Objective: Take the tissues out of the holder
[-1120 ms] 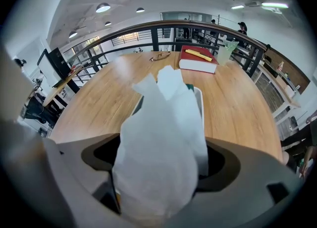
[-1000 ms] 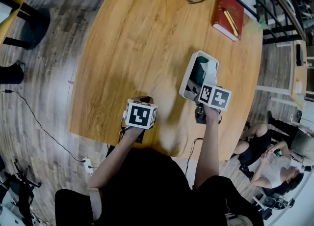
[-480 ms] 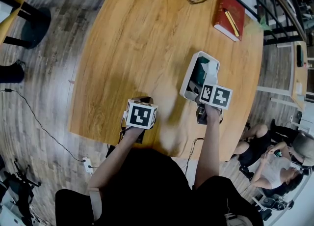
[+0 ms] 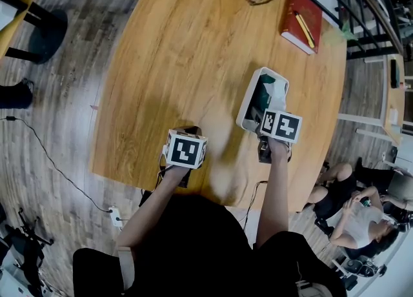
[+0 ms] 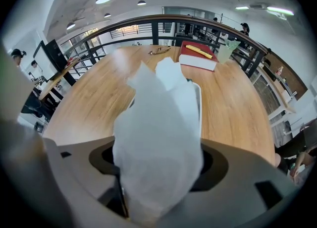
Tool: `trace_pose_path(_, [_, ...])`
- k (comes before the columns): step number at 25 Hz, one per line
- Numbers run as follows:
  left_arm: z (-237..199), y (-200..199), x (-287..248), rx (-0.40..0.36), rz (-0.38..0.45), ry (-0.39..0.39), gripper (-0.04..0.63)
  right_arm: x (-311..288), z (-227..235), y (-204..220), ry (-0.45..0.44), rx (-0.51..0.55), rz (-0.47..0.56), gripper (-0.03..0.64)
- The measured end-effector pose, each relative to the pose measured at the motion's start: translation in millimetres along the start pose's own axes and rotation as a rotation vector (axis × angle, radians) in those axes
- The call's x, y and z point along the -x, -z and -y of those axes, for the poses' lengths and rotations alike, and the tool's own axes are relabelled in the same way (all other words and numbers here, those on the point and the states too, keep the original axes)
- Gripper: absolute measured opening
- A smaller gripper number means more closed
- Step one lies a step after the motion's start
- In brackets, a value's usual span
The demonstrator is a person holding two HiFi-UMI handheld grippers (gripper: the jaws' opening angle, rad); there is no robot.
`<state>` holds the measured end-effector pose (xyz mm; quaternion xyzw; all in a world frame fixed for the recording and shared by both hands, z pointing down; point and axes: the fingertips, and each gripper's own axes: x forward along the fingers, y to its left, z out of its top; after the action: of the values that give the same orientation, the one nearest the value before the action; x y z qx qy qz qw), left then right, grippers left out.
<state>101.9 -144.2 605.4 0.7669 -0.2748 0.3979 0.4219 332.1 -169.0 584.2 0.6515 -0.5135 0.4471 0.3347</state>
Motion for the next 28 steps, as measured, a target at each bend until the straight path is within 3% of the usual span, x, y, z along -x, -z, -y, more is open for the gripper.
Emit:
trace_pose_path(12, [1, 2, 3, -0.006, 0.005, -0.007, 0.008, 6, 0, -1, 0.007, 0.005, 0.007, 0.302])
trace_pose_path(28, [5, 5, 8, -0.01, 0.014, 0.0, 0.008, 35, -4, -8, -0.004, 0.011, 0.065, 0.296])
